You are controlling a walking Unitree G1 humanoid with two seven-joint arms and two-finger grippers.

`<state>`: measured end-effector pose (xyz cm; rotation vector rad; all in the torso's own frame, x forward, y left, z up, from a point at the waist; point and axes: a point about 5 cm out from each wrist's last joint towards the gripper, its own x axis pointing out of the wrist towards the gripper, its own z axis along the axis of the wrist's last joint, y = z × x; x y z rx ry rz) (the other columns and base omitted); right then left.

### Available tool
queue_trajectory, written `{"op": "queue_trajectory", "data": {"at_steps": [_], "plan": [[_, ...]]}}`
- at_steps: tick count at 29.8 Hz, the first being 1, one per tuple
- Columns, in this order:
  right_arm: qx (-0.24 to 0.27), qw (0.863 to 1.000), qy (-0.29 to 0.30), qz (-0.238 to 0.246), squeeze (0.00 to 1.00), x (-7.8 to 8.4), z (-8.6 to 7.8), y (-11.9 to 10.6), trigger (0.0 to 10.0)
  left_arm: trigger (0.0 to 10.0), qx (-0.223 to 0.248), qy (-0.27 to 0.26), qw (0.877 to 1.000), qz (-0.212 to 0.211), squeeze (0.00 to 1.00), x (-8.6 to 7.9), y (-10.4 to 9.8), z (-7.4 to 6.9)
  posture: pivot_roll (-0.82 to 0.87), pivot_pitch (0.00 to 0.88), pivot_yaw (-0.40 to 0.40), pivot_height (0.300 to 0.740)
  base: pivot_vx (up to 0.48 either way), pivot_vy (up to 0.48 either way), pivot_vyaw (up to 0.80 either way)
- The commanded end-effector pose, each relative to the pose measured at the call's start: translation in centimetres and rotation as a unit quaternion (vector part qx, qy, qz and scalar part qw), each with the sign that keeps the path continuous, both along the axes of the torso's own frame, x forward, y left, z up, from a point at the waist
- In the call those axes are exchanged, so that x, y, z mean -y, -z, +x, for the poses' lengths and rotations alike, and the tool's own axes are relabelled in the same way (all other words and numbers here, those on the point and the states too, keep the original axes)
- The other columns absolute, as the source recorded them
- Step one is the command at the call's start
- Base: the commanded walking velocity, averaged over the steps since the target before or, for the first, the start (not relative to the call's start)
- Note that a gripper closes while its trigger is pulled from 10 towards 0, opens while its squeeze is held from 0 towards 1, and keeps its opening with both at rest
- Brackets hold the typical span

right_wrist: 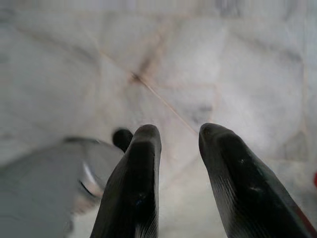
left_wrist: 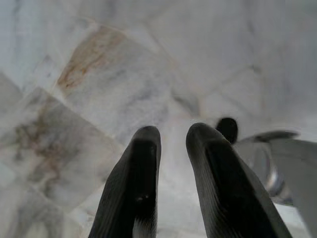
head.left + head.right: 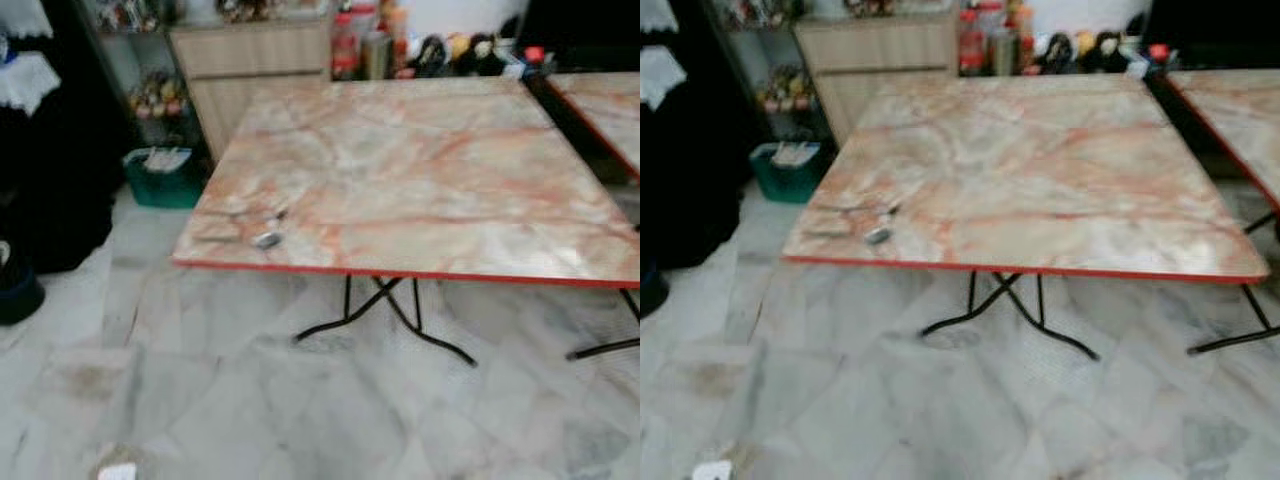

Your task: Setting the table

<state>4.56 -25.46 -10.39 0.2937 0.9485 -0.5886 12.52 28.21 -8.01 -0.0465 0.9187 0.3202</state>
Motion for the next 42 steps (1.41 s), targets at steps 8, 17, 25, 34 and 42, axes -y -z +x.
{"op": "queue_trajectory", "data": {"at_steps": [8, 17, 25, 34, 42], "plan": [[0.186, 0.971, -0.021, -0.15, 0.0, 6.6, 12.6, -7.1, 10.0, 10.0, 0.237, 0.004, 0.971, 0.029, 0.0, 0.7, -7.3, 12.5, 0.0, 0.032, 0.026, 0.74, 0.0, 0.0, 0.0], [0.272, 0.945, -0.036, -0.177, 0.0, 7.1, 16.9, -10.5, 10.0, 10.0, 0.342, 0.035, 0.939, 0.029, 0.0, 2.4, -11.6, 17.1, -0.01, 0.017, 0.028, 0.74, 0.0, 0.0, 0.0], [0.277, 0.942, -0.032, -0.187, 0.0, 7.1, 16.4, -10.4, 10.0, 10.0, 0.352, 0.03, 0.935, 0.039, 0.0, 2.2, -11.3, 16.4, 0.0, 0.038, 0.028, 0.74, 0.0, 0.0, 0.0], [0.317, 0.914, -0.056, -0.245, 0.0, 6.9, 15.2, -11.2, 10.0, 10.0, 0.359, 0.032, 0.931, 0.054, 0.0, 1.7, -10.0, 13.7, 0.0, 0.066, 0.025, 0.74, 0.0, 0.0, 0.0], [0.402, 0.858, -0.124, -0.293, 0.0, 5.3, 14.2, -15.3, 10.0, 10.0, 0.429, 0.078, 0.896, 0.084, 0.0, 2.8, -12.5, 11.5, -0.01, 0.084, 0.021, 0.74, 0.0, 0.0, 0.0]]}}
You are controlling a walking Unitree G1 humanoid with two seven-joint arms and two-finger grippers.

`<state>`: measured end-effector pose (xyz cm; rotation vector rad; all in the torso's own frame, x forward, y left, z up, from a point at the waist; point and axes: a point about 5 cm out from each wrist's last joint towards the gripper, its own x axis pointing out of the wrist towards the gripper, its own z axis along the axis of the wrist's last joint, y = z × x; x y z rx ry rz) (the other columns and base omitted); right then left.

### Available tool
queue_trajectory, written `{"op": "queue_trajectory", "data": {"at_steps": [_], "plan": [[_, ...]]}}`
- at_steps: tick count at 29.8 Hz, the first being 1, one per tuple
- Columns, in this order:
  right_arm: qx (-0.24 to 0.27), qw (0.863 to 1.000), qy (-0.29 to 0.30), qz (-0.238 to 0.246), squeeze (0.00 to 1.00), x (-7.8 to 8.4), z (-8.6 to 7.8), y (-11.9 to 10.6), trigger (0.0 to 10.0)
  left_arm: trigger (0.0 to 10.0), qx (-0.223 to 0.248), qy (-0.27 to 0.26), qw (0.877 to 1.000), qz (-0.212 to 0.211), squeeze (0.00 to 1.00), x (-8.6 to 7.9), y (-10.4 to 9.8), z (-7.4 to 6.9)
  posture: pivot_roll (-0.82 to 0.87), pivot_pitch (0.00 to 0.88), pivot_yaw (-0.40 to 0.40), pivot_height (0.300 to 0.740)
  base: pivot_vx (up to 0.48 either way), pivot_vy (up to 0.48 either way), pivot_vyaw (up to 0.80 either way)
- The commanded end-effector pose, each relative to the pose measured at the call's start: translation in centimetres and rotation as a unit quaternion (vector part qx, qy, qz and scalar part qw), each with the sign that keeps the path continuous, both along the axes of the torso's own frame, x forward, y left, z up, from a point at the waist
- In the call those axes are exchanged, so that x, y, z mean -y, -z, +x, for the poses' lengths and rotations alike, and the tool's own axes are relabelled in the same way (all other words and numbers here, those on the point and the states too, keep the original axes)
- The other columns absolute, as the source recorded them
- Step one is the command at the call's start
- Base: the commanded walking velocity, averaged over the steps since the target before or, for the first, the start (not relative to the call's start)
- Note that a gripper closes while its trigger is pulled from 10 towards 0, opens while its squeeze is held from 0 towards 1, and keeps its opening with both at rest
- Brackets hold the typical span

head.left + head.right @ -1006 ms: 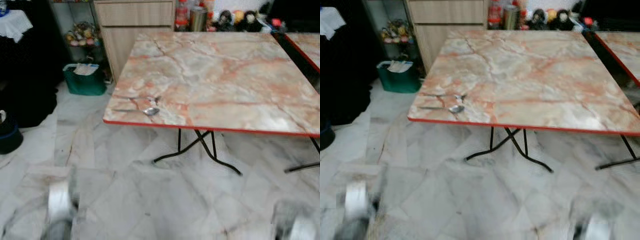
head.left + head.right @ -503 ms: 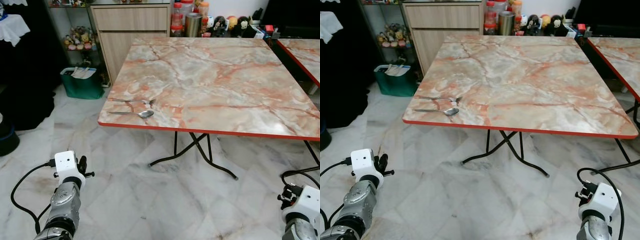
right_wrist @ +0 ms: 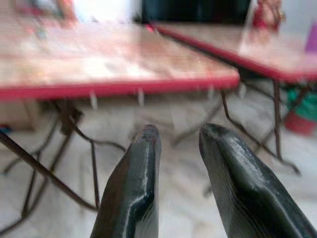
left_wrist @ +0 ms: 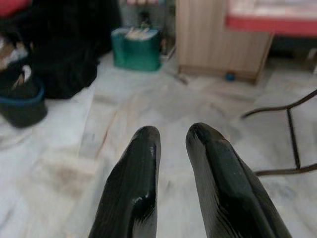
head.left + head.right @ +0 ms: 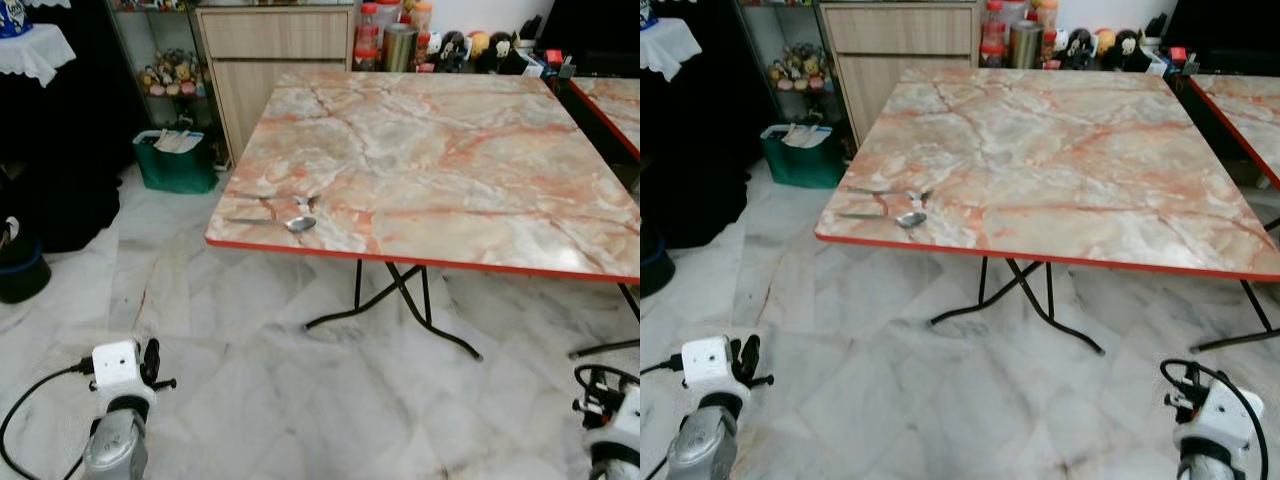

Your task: Setting the table

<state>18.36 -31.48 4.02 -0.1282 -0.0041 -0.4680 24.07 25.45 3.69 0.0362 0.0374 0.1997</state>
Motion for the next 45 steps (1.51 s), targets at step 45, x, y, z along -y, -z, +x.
{"op": "queue_trajectory", "data": {"at_steps": [45], "plan": [[0.025, 0.99, -0.129, 0.042, 0.0, -8.5, 2.3, -8.6, 10.0, 10.0, 0.062, 0.047, 0.997, 0.009, 0.0, 4.0, -8.7, 1.0, 0.01, 0.037, 0.027, 0.74, 0.0, 0.06, -0.03]]}}
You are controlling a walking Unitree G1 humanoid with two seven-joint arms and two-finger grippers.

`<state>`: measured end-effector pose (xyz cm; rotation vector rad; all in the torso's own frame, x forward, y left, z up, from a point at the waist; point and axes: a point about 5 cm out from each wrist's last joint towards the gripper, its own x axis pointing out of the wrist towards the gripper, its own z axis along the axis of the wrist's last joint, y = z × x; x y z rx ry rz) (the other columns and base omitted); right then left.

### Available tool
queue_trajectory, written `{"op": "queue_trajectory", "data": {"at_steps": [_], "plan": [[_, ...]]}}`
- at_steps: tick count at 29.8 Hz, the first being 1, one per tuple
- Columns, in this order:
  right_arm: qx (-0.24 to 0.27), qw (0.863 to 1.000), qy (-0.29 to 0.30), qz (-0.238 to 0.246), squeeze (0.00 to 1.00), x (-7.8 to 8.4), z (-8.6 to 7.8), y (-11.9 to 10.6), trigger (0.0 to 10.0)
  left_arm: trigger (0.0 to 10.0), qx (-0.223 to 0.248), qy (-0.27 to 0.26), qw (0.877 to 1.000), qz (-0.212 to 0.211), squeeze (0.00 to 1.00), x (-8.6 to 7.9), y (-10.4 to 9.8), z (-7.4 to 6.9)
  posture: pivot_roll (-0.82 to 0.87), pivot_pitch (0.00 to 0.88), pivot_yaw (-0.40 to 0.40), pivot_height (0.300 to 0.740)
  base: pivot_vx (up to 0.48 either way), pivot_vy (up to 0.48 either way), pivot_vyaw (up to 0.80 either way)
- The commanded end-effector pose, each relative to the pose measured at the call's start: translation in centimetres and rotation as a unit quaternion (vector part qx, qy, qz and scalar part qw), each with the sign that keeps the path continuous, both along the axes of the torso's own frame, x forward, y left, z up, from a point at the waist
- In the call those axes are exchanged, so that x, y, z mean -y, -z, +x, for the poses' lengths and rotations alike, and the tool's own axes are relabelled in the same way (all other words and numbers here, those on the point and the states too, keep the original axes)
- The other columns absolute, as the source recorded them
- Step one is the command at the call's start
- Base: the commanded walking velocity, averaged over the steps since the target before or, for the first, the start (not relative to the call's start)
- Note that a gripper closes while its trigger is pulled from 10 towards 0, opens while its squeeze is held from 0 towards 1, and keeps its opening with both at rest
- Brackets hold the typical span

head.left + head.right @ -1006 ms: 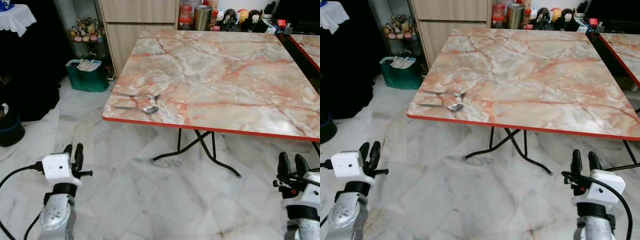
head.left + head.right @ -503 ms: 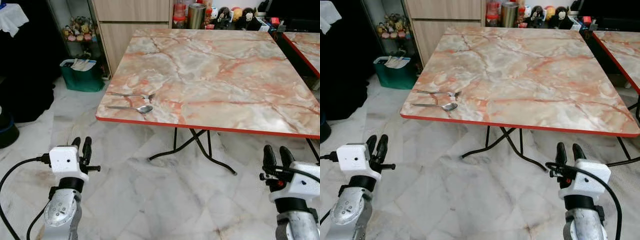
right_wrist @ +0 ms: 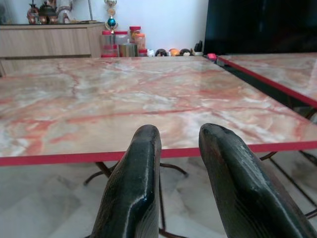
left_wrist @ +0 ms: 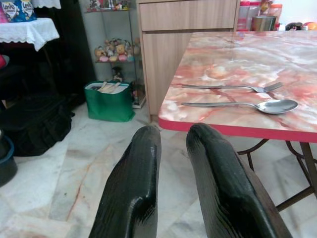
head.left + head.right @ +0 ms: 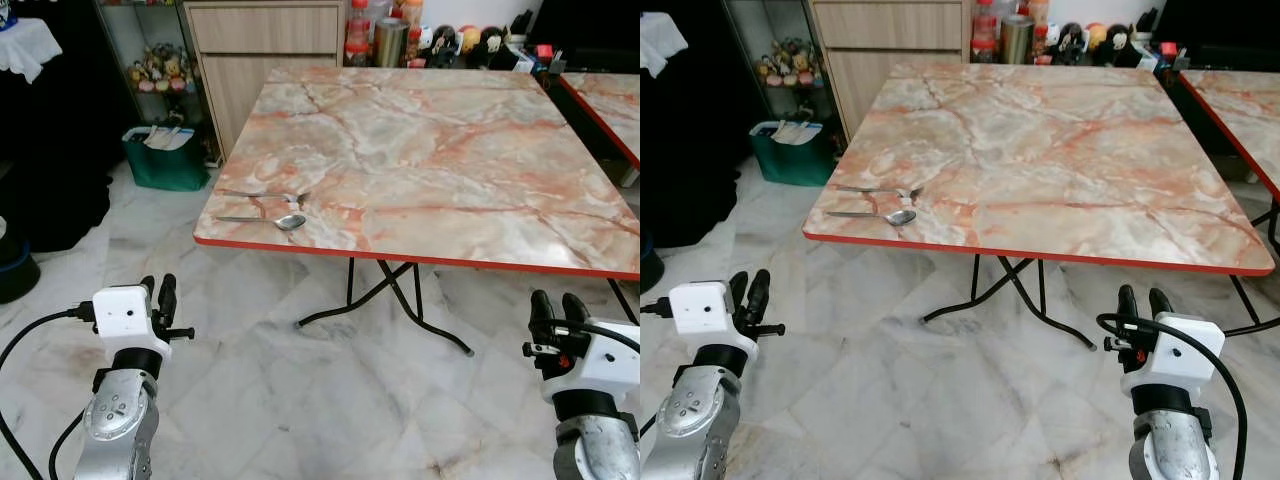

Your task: Setting the table

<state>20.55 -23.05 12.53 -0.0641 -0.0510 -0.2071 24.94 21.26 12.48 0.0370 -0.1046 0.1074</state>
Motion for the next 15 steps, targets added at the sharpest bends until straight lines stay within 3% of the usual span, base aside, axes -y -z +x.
{"op": "queue_trajectory", "data": {"at_steps": [1, 3, 15], "plan": [[0.002, 1.0, 0.003, 0.02, 0.0, -0.07, 0.15, -0.11, 10.0, 10.0, -0.008, 0.0, 1.0, 0.002, 0.0, -0.16, 0.11, 0.14, 0.01, 0.034, 0.029, 0.74, 0.0, 0.48, -0.79], [0.007, 1.0, 0.001, 0.021, 0.0, -0.11, 0.22, -0.22, 10.0, 10.0, -0.009, 0.002, 1.0, 0.001, 0.0, -0.09, 0.1, 0.17, 0.01, 0.034, 0.029, 0.74, 0.0, 0.48, -0.79], [0.012, 1.0, -0.001, 0.026, 0.0, -0.69, 0.69, -0.49, 10.0, 10.0, -0.014, 0.012, 1.0, 0.003, 0.0, 0.06, -0.12, 0.52, 0.01, 0.035, 0.035, 0.74, 0.0, 0.48, 0.0]]}}
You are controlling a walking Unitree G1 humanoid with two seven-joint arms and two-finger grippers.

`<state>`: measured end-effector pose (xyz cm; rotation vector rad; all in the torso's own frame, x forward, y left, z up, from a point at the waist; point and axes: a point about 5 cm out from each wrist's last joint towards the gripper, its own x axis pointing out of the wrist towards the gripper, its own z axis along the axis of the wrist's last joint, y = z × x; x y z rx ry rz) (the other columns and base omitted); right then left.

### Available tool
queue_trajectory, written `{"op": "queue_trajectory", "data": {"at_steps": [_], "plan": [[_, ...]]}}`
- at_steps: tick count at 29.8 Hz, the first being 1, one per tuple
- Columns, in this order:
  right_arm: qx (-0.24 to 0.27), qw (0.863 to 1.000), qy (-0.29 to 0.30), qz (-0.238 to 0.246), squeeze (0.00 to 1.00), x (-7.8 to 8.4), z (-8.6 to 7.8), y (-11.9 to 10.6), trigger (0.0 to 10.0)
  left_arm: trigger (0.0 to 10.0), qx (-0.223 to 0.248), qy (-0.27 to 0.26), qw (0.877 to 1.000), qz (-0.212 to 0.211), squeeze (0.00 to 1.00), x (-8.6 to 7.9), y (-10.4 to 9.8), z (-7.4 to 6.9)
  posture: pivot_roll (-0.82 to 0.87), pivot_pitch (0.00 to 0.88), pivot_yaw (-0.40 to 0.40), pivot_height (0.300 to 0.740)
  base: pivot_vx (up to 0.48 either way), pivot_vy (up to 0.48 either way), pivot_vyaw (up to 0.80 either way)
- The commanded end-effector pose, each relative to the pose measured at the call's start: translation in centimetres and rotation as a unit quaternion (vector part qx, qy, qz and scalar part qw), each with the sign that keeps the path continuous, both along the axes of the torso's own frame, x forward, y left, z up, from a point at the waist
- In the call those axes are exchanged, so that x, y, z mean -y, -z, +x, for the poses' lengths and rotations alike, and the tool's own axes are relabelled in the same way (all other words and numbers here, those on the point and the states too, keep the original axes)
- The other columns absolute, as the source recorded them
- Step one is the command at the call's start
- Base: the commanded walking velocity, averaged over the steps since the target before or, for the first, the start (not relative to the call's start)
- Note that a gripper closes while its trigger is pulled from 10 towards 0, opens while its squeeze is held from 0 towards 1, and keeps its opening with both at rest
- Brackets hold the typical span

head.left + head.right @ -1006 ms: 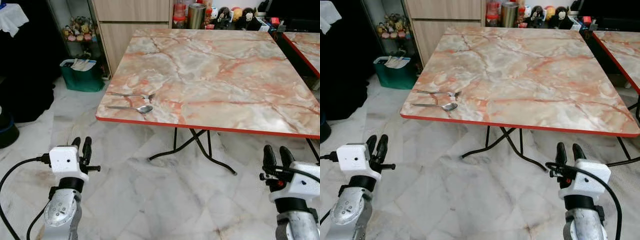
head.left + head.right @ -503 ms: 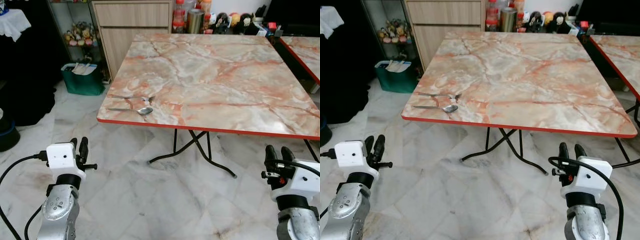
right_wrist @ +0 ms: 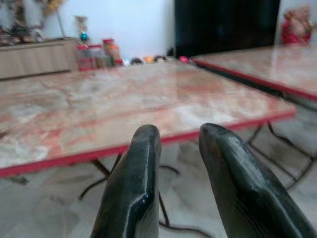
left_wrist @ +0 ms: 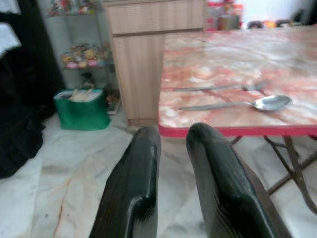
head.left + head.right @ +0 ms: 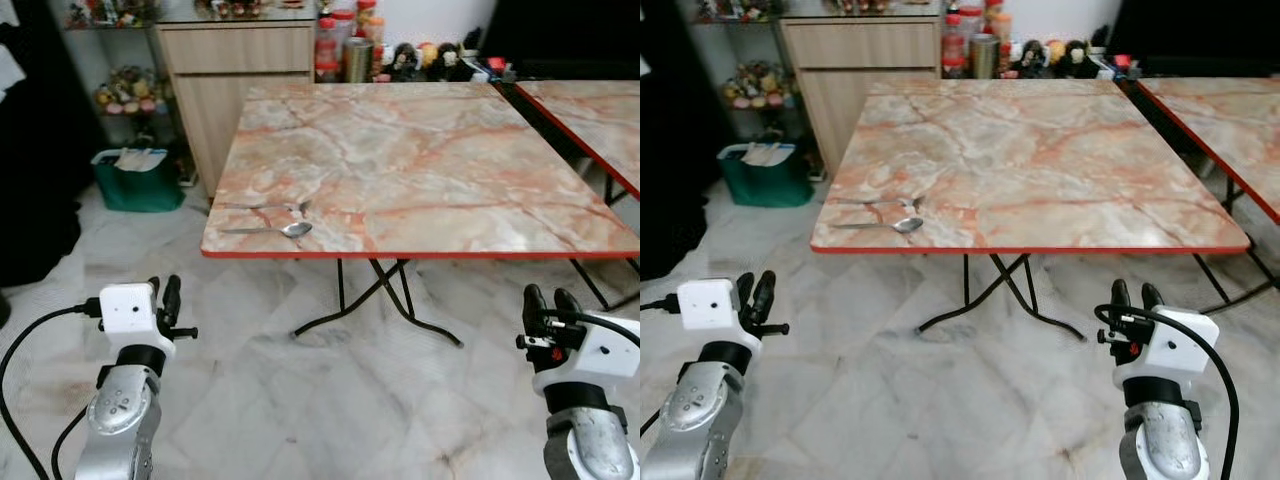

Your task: Setting the table

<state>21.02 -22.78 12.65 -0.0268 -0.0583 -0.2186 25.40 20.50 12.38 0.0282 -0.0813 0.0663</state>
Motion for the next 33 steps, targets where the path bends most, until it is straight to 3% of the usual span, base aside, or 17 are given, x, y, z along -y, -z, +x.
{"op": "queue_trajectory", "data": {"at_steps": [1, 5, 12, 28, 33], "plan": [[0.008, 1.0, -0.007, 0.012, 0.0, -0.4, 0.3, -0.4, 10.0, 10.0, -0.002, -0.008, 1.0, 0.007, 0.0, -0.7, -0.3, 0.1, 0.01, 0.039, 0.036, 0.74, 0.0, 0.48, -0.76], [0.014, 1.0, -0.002, 0.017, 0.0, -0.4, 0.5, -0.5, 10.0, 10.0, -0.002, -0.008, 1.0, 0.009, 0.0, -0.8, -0.3, 0.3, 0.01, 0.051, 0.041, 0.74, 0.0, 0.48, -0.76], [0.025, 1.0, -0.01, 0.011, 0.0, -1.2, 0.9, -0.8, 10.0, 10.0, -0.002, -0.008, 1.0, 0.016, 0.0, -1.2, -0.6, 0.8, 0.02, 0.065, 0.048, 0.74, 0.0, 0.48, 0.0], [0.029, 0.999, 0.001, 0.018, 0.0, -1.0, 1.3, -1.0, 10.0, 10.0, 0.002, -0.004, 1.0, 0.018, 0.0, -1.2, -1.2, 1.6, 0.03, 0.075, 0.055, 0.74, 0.0, 0.48, 0.0], [0.024, 0.999, 0.0, 0.02, 0.0, -1.0, 1.4, -0.9, 10.0, 10.0, 0.002, -0.003, 1.0, 0.017, 0.0, -1.2, -1.2, 1.6, 0.03, 0.078, 0.053, 0.74, 0.0, 0.48, -0.74]]}}
